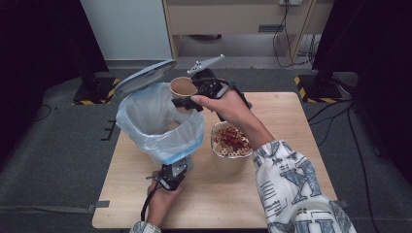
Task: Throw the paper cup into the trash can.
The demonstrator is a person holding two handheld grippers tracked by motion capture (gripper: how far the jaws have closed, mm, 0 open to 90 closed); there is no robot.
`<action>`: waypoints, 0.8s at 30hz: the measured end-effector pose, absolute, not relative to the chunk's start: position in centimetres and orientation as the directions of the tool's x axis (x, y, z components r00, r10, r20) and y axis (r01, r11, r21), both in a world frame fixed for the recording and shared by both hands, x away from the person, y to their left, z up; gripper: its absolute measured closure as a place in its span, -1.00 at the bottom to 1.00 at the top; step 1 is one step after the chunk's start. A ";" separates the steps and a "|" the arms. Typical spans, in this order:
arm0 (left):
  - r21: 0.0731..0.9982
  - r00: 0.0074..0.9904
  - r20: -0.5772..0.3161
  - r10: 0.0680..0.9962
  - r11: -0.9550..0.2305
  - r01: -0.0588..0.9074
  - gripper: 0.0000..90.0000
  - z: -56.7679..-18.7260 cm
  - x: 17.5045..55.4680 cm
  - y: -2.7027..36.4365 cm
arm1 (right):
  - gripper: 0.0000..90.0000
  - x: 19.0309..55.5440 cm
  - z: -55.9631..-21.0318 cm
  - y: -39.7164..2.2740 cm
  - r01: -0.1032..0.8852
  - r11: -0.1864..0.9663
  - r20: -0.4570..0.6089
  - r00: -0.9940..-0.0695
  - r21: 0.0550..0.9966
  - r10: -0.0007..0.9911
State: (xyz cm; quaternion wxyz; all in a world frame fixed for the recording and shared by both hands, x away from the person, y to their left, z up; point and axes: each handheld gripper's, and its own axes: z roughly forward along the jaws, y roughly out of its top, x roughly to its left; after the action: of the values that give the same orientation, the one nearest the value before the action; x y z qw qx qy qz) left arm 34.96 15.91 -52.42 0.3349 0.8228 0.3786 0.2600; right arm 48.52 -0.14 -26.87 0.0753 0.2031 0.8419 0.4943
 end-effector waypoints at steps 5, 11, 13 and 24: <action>0.748 0.579 0.174 0.797 -0.489 0.448 0.99 -52.4 35.0 15.9 | -0.32 48.6 -27.3 0.7 0.265 0.432 0.076 -0.910 0.862 0.408; 0.748 0.579 0.175 0.796 -0.490 0.448 0.99 -52.4 35.0 15.9 | -0.33 48.6 -27.7 1.3 0.264 0.435 0.074 -0.911 0.861 0.406; 0.748 0.579 0.174 0.797 -0.489 0.448 0.99 -52.4 35.0 15.9 | -0.33 48.5 -27.8 1.6 0.264 0.437 0.074 -0.912 0.860 0.404; 0.748 0.579 0.173 0.797 -0.489 0.448 0.99 -52.4 35.0 15.9 | -0.62 48.5 -28.8 3.2 0.258 0.472 0.047 -0.910 0.843 0.413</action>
State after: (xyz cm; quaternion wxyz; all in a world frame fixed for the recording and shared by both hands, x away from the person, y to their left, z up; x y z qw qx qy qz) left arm 34.95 15.91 -52.42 0.3355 0.8228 0.3782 0.2595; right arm 48.52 3.16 -28.81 0.0818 0.1963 0.8539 0.4749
